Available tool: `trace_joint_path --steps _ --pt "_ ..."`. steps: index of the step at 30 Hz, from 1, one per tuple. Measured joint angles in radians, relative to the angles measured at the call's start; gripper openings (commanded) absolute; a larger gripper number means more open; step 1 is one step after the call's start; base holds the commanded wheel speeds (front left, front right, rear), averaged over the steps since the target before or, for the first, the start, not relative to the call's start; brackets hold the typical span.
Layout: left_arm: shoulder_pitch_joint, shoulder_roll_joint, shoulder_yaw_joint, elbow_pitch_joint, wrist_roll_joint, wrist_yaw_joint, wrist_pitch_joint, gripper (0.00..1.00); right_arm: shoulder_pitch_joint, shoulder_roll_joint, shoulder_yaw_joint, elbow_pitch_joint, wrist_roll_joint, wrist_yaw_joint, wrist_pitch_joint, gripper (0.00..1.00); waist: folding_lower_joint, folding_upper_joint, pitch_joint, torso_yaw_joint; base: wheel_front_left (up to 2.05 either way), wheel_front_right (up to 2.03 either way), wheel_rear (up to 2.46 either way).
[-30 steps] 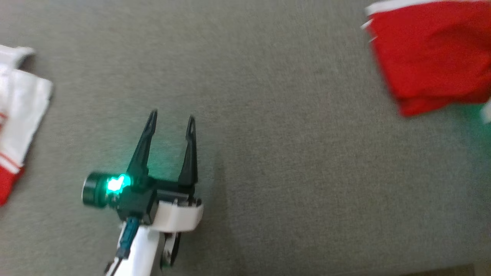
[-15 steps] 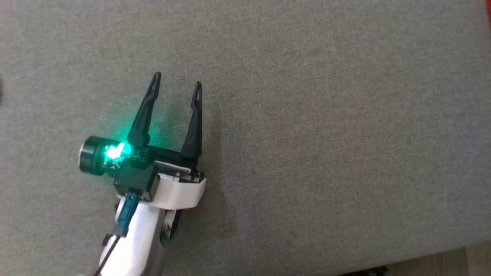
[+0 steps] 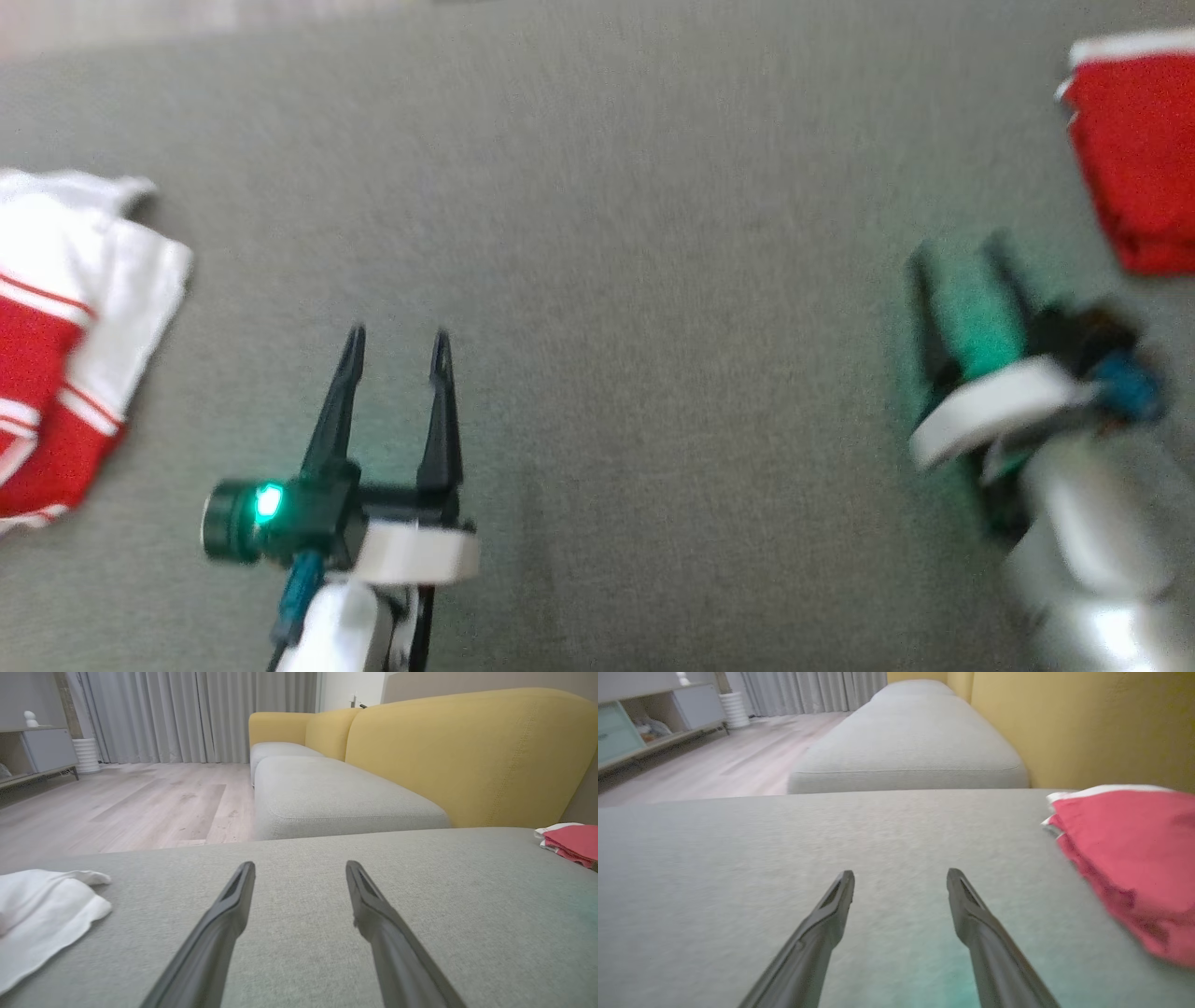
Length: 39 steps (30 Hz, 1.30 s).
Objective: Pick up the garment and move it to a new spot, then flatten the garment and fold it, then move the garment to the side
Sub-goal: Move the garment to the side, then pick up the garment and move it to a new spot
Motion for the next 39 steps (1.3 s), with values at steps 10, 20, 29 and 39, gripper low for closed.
trace_joint_path --steps 10,20,29,39 --pt "0.206 0.001 0.043 0.044 -0.017 0.009 0.001 1.00 0.380 0.129 0.012 -0.318 -0.049 0.000 -0.009 1.00 -0.0003 0.0000 -0.274 0.035 0.00 0.00 0.00" --pt "0.254 0.001 0.060 0.048 0.004 -0.001 0.001 1.00 0.503 0.147 -0.045 -0.352 -0.058 0.000 -0.009 1.00 0.0002 0.0000 -0.358 0.078 0.00 0.00 0.00" --pt "0.258 0.002 0.065 0.053 0.016 -0.010 0.001 1.00 0.513 0.148 -0.051 -0.355 -0.032 0.000 -0.009 1.00 0.0003 0.0000 -0.364 0.075 0.00 0.00 0.00" --pt "0.259 0.002 0.065 0.060 0.018 -0.010 0.001 1.00 0.514 0.148 -0.045 -0.352 -0.031 0.000 -0.009 1.00 0.0003 0.0000 -0.371 0.073 0.00 0.00 0.00"
